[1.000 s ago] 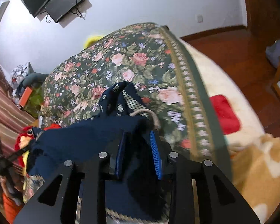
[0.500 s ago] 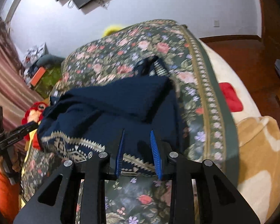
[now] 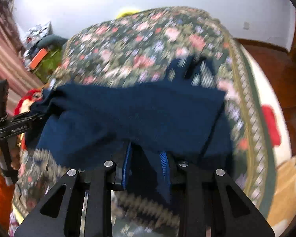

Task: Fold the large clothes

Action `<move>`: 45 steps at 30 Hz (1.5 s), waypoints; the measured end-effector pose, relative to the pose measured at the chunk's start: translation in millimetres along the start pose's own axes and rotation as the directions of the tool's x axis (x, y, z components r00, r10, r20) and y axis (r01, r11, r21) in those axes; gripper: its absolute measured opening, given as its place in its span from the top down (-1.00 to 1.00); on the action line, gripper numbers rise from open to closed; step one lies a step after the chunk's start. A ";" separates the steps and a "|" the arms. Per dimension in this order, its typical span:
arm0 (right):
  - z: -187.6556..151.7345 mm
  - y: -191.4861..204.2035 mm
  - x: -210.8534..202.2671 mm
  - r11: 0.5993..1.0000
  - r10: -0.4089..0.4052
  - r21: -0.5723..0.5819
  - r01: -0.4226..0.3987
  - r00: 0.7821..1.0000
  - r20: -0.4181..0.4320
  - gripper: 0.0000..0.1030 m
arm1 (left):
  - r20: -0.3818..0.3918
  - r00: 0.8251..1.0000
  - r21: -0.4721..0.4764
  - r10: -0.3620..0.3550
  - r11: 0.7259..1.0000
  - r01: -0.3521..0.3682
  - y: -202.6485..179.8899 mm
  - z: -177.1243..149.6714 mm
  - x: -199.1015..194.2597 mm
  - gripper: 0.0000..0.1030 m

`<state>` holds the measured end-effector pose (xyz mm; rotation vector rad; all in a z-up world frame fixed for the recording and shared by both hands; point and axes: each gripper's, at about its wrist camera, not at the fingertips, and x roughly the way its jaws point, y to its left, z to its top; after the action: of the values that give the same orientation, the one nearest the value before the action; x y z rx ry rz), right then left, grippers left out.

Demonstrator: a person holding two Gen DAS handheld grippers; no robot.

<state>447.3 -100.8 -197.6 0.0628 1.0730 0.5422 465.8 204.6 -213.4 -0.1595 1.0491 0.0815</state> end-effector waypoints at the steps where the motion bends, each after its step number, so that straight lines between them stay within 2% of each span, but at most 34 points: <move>1: 6.2 -2.7 -2.1 1.000 -0.022 0.009 0.022 1.000 0.018 0.51 | 0.004 1.000 -0.028 0.023 0.999 -0.023 5.2 11.2 1.8 -0.11; 3: 24.1 -9.8 -11.9 0.994 -0.105 0.051 0.101 0.991 0.079 0.51 | 0.020 0.998 -0.081 0.061 0.995 -0.059 16.2 27.0 -0.6 -0.11; 4: 31.1 -11.2 -20.5 0.986 -0.160 0.074 0.152 0.980 0.117 0.51 | 0.033 0.996 -0.098 0.083 0.992 -0.079 20.9 33.0 -3.8 -0.11; 6: 34.7 -10.1 -35.6 0.981 -0.180 0.096 0.166 0.969 0.169 0.51 | 0.096 0.985 -0.142 0.144 0.981 -0.130 30.4 41.0 -22.8 -0.11; 8: 30.8 -1.7 -49.6 0.989 -0.141 0.079 0.128 0.971 0.191 0.51 | 0.149 0.980 -0.165 0.129 0.981 -0.104 37.1 40.0 -43.1 -0.11; 10: 21.9 11.4 -56.6 0.993 -0.120 0.034 0.115 0.973 0.196 0.51 | 0.165 0.982 -0.157 0.089 0.986 -0.063 39.8 34.6 -58.5 -0.11; 13: 4.5 36.6 -60.0 0.995 -0.083 -0.044 0.093 0.980 0.183 0.51 | 0.146 0.987 -0.112 0.062 0.993 -0.045 38.2 18.6 -70.4 -0.12; 17: -12.9 67.0 -55.2 0.993 0.001 -0.113 0.015 0.990 0.143 0.50 | 0.109 0.994 -0.048 0.020 0.999 -0.014 31.6 -11.1 -79.1 -0.13; 19: -18.8 75.0 -53.0 0.990 0.033 -0.137 -0.016 0.991 0.128 0.40 | 0.092 0.996 -0.018 0.001 1.000 0.001 29.1 -29.0 -83.2 -0.18; 20: -23.2 82.0 -51.0 0.988 0.047 -0.155 -0.028 0.992 0.120 0.28 | 0.091 0.996 -0.009 -0.001 1.000 0.002 27.3 -35.5 -82.9 -0.27; 22: -28.7 90.1 -44.4 0.983 0.054 -0.180 -0.033 0.992 0.114 0.13 | 0.085 0.996 0.009 0.015 1.000 -0.015 25.6 -50.5 -82.5 -0.41; 25: -34.9 94.1 -26.1 0.981 0.042 -0.195 -0.025 0.996 0.082 -0.05 | 0.071 0.997 0.050 0.041 0.998 -0.044 25.1 -73.9 -74.2 -0.50; 28: -43.3 83.8 -3.0 0.981 -0.007 -0.193 0.012 1.000 0.027 -0.19 | 0.041 0.996 0.043 0.075 0.996 -0.077 33.1 -89.0 -56.9 -0.58; 30: -49.5 70.0 5.6 0.982 0.002 -0.187 -0.002 1.000 -0.003 -0.32 | 0.023 0.994 0.011 0.107 0.994 -0.107 43.0 -94.5 -48.2 -0.63; 32: -53.3 57.9 2.8 0.984 0.014 -0.177 -0.013 1.000 0.005 -0.32 | 0.021 0.998 -0.065 0.057 0.996 -0.056 57.6 -97.8 -45.5 -0.67; 33: -55.9 49.9 0.3 0.986 -0.008 -0.168 0.011 1.000 0.018 -0.32 | 0.031 0.999 -0.111 0.032 0.993 -0.028 64.4 -99.9 -46.4 -0.67; 36: -63.5 28.8 -6.1 0.987 -0.067 -0.143 0.072 0.997 0.037 -0.31 | 0.060 0.998 -0.174 0.032 0.984 -0.021 73.9 -104.7 -49.9 -0.67; 38: -68.3 15.1 -11.2 0.993 -0.033 -0.112 0.036 0.999 0.028 -0.31 | 0.070 0.996 -0.184 0.050 0.982 -0.036 73.8 -106.4 -52.6 -0.67; 42: -77.3 -6.1 -23.1 0.979 -0.185 -0.079 0.190 0.981 0.060 -0.36 | 0.108 0.987 -0.171 0.120 0.980 -0.100 69.5 -108.3 -65.2 -0.67; 44: -81.7 -28.1 -26.2 0.981 -0.195 -0.015 0.195 0.980 0.032 -0.36 | 0.117 0.979 -0.173 0.167 0.974 -0.145 72.0 -108.9 -69.9 -0.67; 45: -84.1 -37.9 -27.9 0.983 -0.180 0.027 0.179 0.984 0.017 -0.37 | 0.116 0.970 -0.183 0.212 0.965 -0.189 75.3 -109.6 -71.8 -0.67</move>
<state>380.8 -163.8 -227.5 -0.0066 1.0554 0.3643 325.5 260.9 -211.5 -0.1997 0.9196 0.3632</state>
